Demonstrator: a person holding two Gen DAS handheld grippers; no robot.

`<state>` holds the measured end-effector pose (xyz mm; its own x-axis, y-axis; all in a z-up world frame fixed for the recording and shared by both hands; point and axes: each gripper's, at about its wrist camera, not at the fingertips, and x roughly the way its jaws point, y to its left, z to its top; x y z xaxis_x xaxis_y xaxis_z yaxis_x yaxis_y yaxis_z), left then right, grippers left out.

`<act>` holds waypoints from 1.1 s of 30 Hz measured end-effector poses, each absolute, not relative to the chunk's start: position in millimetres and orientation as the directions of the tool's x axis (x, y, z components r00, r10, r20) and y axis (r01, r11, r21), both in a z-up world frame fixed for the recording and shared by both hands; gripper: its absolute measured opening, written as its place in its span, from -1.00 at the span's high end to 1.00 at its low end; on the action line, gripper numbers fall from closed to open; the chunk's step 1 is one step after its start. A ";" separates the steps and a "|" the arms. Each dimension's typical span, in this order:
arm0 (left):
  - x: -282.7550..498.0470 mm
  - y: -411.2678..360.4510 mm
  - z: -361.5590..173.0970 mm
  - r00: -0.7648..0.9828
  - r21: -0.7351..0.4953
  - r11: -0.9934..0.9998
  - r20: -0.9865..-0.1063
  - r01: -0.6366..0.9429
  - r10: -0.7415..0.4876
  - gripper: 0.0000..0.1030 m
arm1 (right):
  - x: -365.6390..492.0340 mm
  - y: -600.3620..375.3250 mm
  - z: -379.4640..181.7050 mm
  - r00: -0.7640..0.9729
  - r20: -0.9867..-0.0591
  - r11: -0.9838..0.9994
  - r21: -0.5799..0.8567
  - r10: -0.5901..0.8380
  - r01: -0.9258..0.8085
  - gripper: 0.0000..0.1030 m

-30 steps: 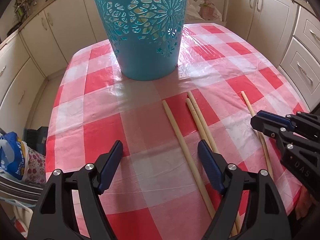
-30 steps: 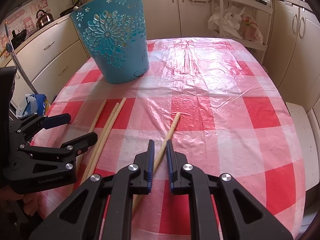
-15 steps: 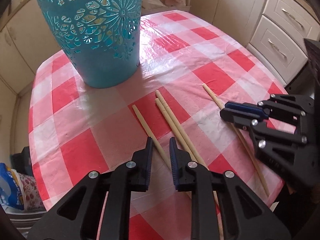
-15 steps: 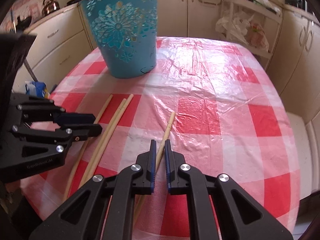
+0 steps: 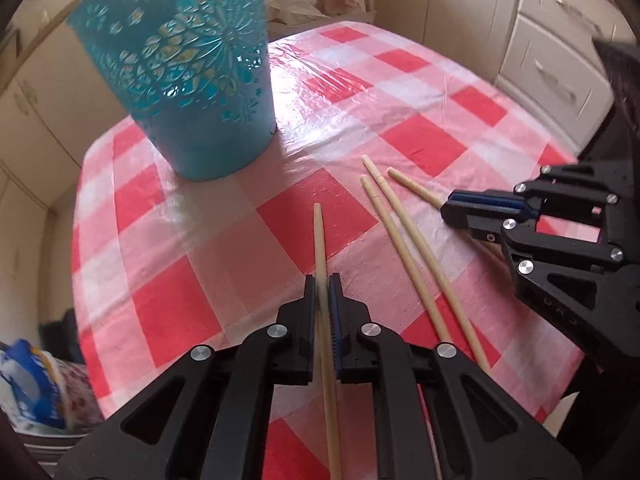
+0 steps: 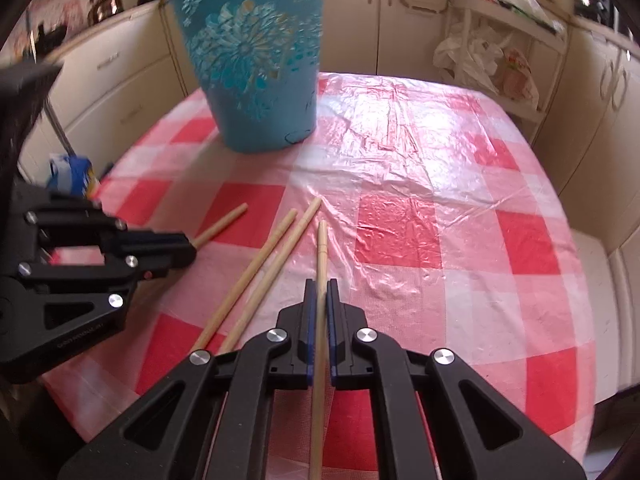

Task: Organize utensils
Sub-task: 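Grasp a wooden stick with the left gripper while the right gripper grasps another, then lift the stick over the teal bin with the left gripper and open it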

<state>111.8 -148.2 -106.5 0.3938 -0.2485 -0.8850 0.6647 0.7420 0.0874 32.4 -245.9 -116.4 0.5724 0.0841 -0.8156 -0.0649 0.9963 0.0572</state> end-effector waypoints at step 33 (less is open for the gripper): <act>273.7 -106.0 73.7 0.878 -0.230 0.888 -0.184 0.399 -0.442 0.90 | 28.7 -318.8 -113.5 0.676 -0.688 0.871 0.471 0.263 0.140 0.88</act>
